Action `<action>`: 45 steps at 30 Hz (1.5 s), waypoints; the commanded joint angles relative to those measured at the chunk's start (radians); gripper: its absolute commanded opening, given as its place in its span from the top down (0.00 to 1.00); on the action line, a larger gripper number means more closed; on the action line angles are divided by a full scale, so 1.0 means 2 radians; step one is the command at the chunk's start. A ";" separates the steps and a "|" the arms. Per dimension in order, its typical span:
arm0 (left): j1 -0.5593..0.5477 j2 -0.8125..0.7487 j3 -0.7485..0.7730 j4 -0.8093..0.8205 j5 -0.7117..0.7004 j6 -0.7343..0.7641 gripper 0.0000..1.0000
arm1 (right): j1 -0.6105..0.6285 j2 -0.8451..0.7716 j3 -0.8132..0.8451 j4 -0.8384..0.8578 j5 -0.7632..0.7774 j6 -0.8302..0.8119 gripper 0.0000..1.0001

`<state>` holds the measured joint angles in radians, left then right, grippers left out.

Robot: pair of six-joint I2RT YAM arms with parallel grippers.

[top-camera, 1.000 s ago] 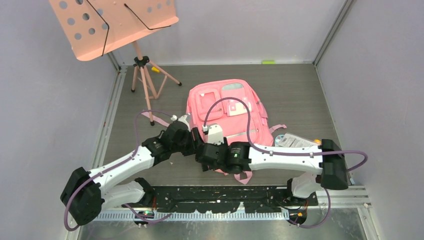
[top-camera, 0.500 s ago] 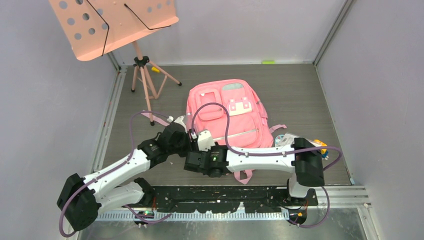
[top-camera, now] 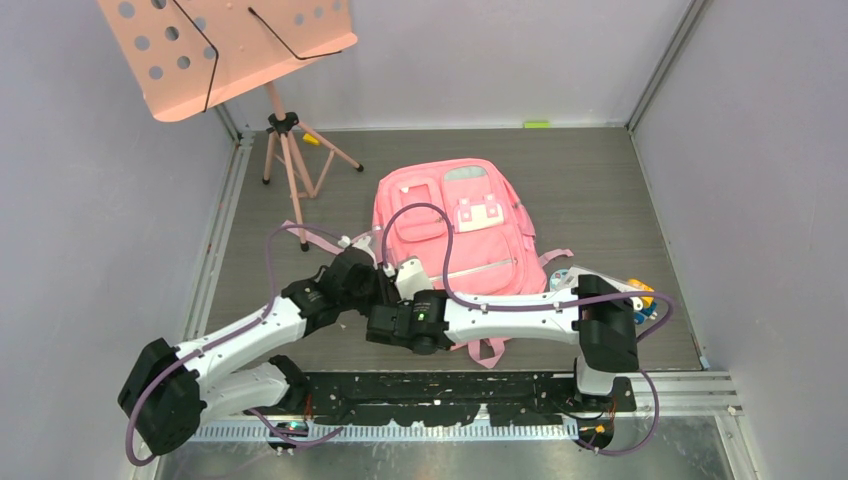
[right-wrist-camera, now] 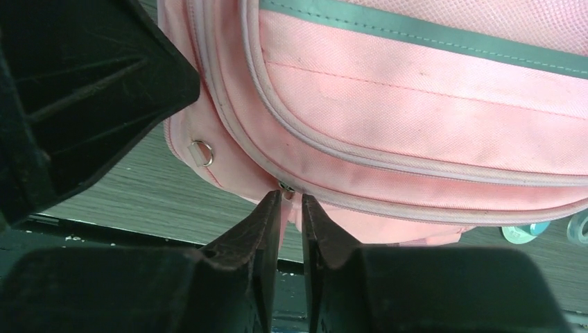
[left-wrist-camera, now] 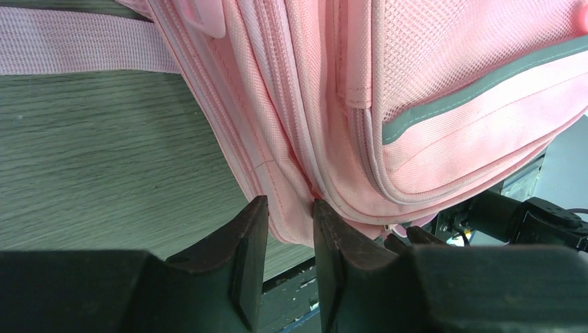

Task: Pack the student bag
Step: Zip the student bag at the center of the board.

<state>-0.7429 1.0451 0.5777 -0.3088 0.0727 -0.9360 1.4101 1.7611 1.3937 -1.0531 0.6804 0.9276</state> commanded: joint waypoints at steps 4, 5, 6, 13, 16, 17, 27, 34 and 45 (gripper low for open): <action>0.003 -0.011 -0.013 0.033 -0.016 -0.003 0.75 | -0.003 -0.020 -0.028 0.006 -0.001 0.023 0.79; 0.003 -0.011 -0.013 0.034 -0.017 -0.003 0.76 | -0.005 -0.025 -0.033 0.010 -0.009 0.024 0.79; 0.003 -0.010 -0.012 0.034 -0.017 -0.002 0.77 | -0.006 -0.027 -0.041 0.018 -0.013 0.025 0.79; 0.003 -0.006 -0.009 0.033 -0.014 -0.001 0.84 | -0.016 -0.061 -0.063 0.048 -0.032 0.038 0.76; 0.003 -0.010 -0.009 0.034 -0.014 -0.003 0.85 | -0.018 -0.089 -0.073 0.062 -0.034 0.048 0.73; 0.003 -0.011 -0.009 0.034 -0.013 -0.002 0.85 | -0.018 -0.096 -0.082 0.069 -0.036 0.056 0.73; 0.003 -0.001 -0.005 0.028 0.002 0.008 0.99 | -0.058 -0.167 -0.189 0.236 -0.137 0.099 0.57; 0.003 -0.005 -0.007 0.032 0.010 0.011 1.00 | -0.062 -0.153 -0.202 0.251 -0.150 0.119 0.54; 0.003 -0.010 -0.004 0.023 0.009 0.015 1.00 | -0.081 -0.135 -0.209 0.260 -0.171 0.129 0.59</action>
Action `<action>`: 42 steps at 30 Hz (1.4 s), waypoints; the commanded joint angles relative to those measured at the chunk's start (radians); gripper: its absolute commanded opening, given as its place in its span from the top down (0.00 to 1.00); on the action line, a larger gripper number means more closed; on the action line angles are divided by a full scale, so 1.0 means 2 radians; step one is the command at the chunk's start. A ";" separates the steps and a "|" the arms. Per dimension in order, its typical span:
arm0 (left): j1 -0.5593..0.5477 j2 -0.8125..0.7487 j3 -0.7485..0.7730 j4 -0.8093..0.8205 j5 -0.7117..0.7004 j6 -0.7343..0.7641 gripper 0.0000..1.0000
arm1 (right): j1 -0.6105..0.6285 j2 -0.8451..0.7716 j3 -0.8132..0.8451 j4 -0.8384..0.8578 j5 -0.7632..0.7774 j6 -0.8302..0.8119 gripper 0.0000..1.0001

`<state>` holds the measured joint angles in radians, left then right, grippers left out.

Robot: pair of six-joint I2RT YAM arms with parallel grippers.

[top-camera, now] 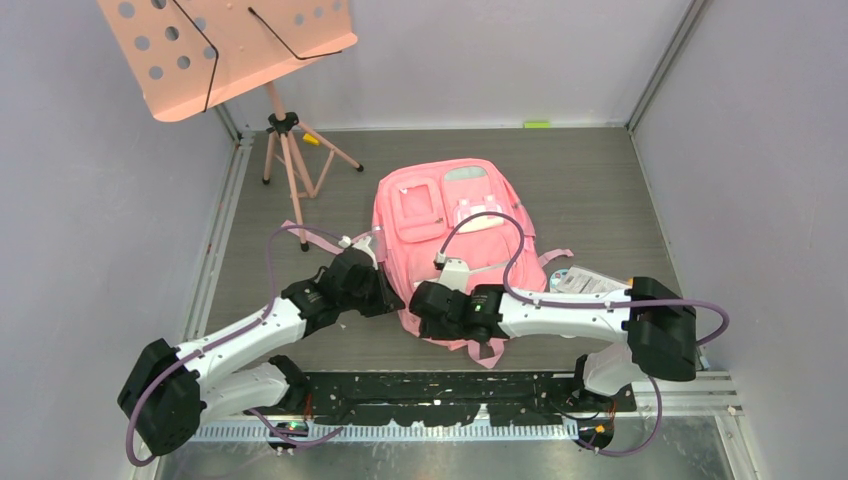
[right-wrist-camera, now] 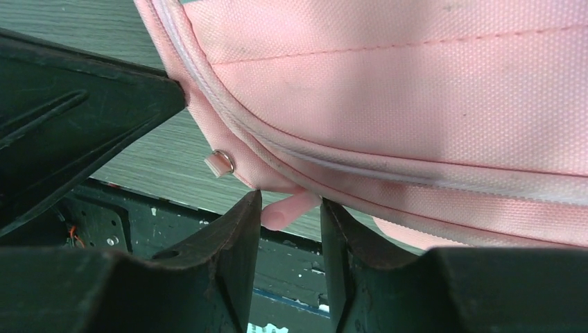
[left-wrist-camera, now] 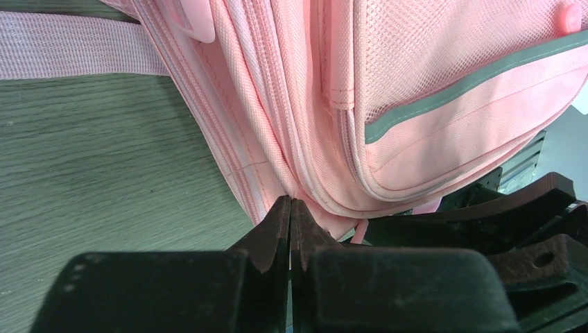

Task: Pack the student bag
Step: Zip the student bag at the center of the board.

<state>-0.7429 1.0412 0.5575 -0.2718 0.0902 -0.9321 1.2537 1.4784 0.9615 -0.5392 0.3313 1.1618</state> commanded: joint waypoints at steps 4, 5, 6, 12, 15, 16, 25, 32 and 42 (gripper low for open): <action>0.003 -0.015 0.010 -0.007 -0.012 0.017 1.00 | -0.003 0.009 0.008 -0.011 0.009 0.014 0.69; 0.003 -0.018 0.011 -0.010 -0.016 0.018 1.00 | -0.004 0.010 0.008 -0.019 0.012 0.014 0.72; 0.003 -0.020 0.012 -0.013 -0.018 0.019 1.00 | -0.004 0.010 0.008 -0.023 0.014 0.015 0.74; 0.003 -0.030 0.028 -0.054 -0.054 0.039 1.00 | -0.004 0.003 0.015 -0.059 0.033 0.000 0.96; 0.003 -0.034 0.034 -0.063 -0.066 0.046 1.00 | -0.006 0.008 0.019 -0.074 0.035 -0.013 0.99; 0.003 -0.034 0.036 -0.064 -0.067 0.048 1.00 | -0.007 0.010 0.022 -0.076 0.036 -0.016 0.99; 0.019 -0.035 0.055 -0.092 -0.082 0.082 1.00 | -0.008 0.021 0.041 -0.150 0.083 -0.033 1.00; 0.039 -0.030 0.065 -0.090 -0.059 0.098 1.00 | -0.010 0.003 0.044 -0.190 0.119 -0.046 1.00; 0.004 -0.017 -0.003 0.110 0.054 0.014 0.56 | -0.019 -0.026 0.032 -0.114 0.085 -0.097 1.00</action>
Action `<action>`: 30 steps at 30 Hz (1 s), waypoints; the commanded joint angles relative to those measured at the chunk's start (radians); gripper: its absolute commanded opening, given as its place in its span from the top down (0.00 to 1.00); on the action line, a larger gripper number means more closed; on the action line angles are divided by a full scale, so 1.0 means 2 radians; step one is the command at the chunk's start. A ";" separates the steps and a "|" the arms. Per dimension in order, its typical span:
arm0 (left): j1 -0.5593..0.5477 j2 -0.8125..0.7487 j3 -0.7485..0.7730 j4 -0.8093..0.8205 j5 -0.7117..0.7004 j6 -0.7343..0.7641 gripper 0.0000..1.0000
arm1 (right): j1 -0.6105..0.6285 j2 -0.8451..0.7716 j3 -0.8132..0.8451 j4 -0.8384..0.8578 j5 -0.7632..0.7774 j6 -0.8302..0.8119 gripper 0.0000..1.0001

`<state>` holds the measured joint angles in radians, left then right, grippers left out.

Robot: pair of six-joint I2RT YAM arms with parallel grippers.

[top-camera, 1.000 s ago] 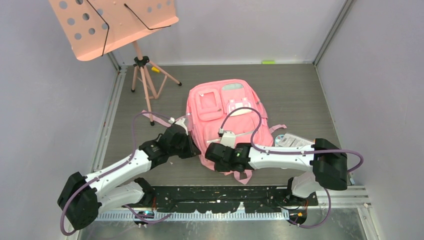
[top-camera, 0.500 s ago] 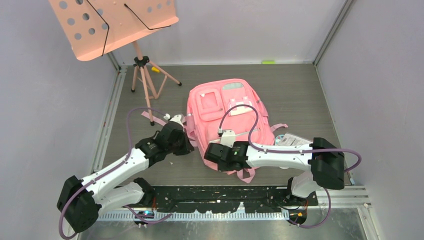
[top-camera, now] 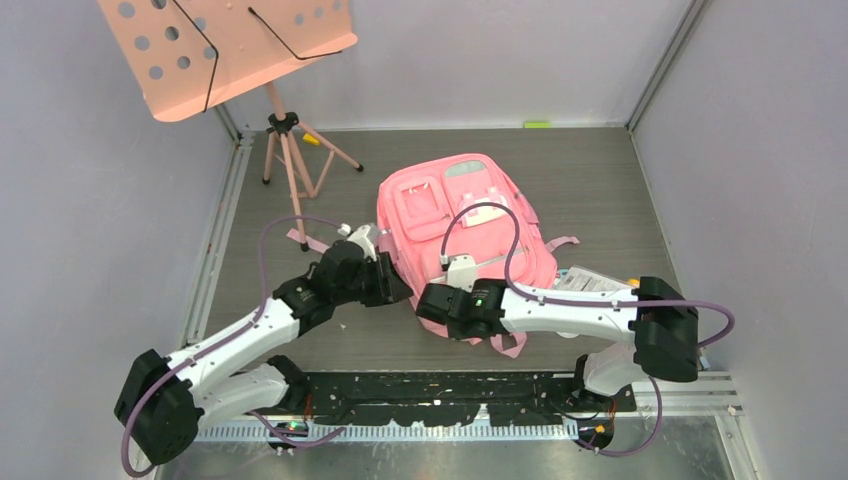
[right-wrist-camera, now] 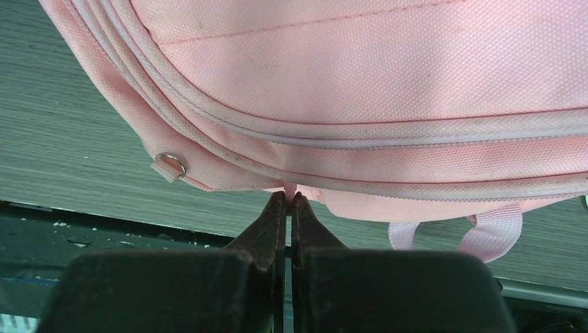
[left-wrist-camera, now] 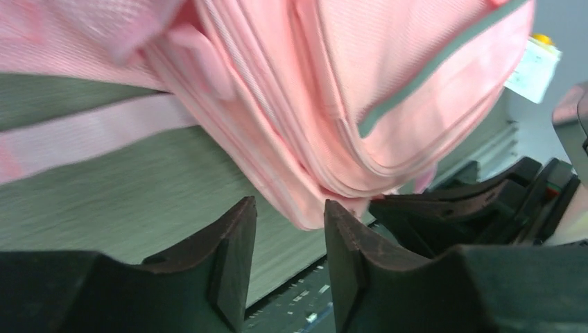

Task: Pack the student bag
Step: Zip the student bag at the center of the board.

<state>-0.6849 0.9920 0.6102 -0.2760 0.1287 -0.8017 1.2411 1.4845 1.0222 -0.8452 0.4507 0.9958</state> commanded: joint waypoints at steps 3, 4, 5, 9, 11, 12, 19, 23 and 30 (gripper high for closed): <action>-0.039 0.020 -0.054 0.161 0.013 -0.091 0.51 | -0.016 -0.037 -0.010 0.060 0.011 -0.010 1.00; -0.039 0.024 -0.060 0.177 0.010 -0.101 0.49 | -0.016 -0.038 -0.011 0.063 0.009 -0.009 1.00; -0.040 0.030 -0.066 0.188 0.002 -0.110 0.48 | -0.016 -0.040 -0.014 0.068 0.005 -0.009 1.00; -0.048 0.051 -0.061 0.192 -0.016 -0.120 0.48 | -0.017 -0.043 -0.018 0.070 0.002 -0.008 1.00; -0.055 0.065 -0.058 0.188 -0.017 -0.124 0.49 | -0.016 -0.046 -0.018 0.070 0.005 -0.008 1.00; -0.059 0.071 -0.056 0.184 -0.016 -0.125 0.49 | -0.016 -0.047 -0.019 0.070 0.007 -0.008 1.00; -0.107 0.103 -0.023 0.105 -0.057 -0.124 0.62 | -0.016 -0.042 -0.001 0.033 0.044 -0.008 1.00; -0.115 0.115 -0.036 0.146 -0.055 -0.141 0.76 | -0.016 -0.036 0.012 0.016 0.063 -0.017 1.00; -0.115 0.095 -0.044 0.142 -0.099 -0.152 1.00 | -0.016 -0.021 0.034 -0.031 0.112 -0.011 1.00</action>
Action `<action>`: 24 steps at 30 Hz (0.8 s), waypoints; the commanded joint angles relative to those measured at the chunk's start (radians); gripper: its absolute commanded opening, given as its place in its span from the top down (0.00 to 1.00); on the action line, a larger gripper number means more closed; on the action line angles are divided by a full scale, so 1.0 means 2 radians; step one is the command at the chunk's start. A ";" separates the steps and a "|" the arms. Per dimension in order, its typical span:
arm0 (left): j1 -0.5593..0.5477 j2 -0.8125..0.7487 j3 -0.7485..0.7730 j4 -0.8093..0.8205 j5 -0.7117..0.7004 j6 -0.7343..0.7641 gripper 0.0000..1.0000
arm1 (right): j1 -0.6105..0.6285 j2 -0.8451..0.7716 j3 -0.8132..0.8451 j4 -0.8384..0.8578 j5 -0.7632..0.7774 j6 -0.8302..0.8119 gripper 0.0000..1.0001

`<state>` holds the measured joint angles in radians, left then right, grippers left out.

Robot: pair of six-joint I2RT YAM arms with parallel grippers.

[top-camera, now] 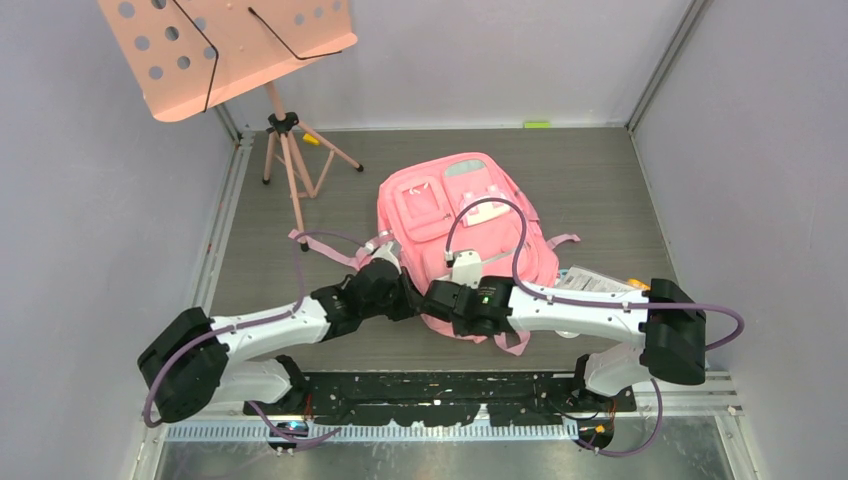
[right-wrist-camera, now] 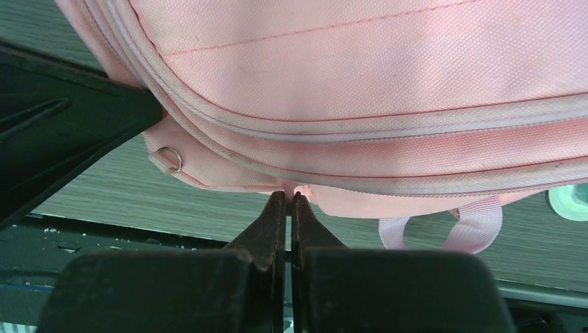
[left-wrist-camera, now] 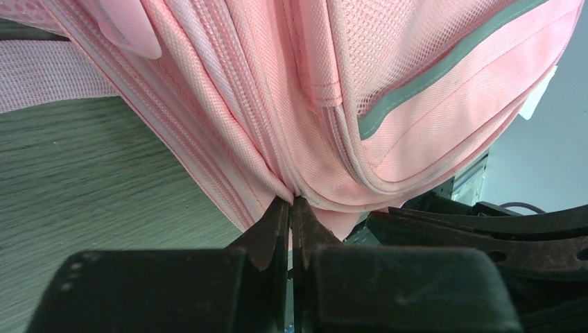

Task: Pack the student bag
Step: Zip the student bag at the center of the board.

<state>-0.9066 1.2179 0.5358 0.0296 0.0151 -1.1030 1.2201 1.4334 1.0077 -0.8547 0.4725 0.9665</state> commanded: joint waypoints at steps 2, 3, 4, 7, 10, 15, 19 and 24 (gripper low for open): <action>-0.004 -0.036 -0.002 -0.046 -0.061 0.007 1.00 | -0.006 0.023 0.059 -0.068 0.130 0.010 1.00; -0.003 -0.044 0.004 -0.064 -0.071 0.013 1.00 | -0.006 0.036 0.069 -0.081 0.146 0.011 1.00; -0.002 -0.052 0.006 -0.081 -0.077 0.018 1.00 | -0.006 0.040 0.073 -0.102 0.153 0.013 1.00; 0.012 -0.075 0.006 -0.116 -0.082 0.031 1.00 | -0.007 0.048 0.081 -0.119 0.166 0.009 1.00; 0.043 -0.092 -0.003 -0.130 -0.068 0.043 1.00 | -0.008 0.037 0.078 -0.116 0.160 0.008 1.00; 0.096 -0.115 -0.001 -0.164 -0.048 0.078 1.00 | -0.015 0.017 0.072 -0.113 0.153 0.009 1.00; 0.124 -0.124 0.016 -0.204 -0.048 0.111 1.00 | -0.019 0.001 0.066 -0.114 0.152 0.009 1.00; 0.158 -0.123 0.035 -0.231 -0.048 0.156 1.00 | -0.021 -0.015 0.058 -0.116 0.151 0.009 1.00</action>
<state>-0.6670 0.9909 0.5701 -0.2405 0.0322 -0.9386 1.2224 1.4666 1.1461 -0.8986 0.5835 0.9813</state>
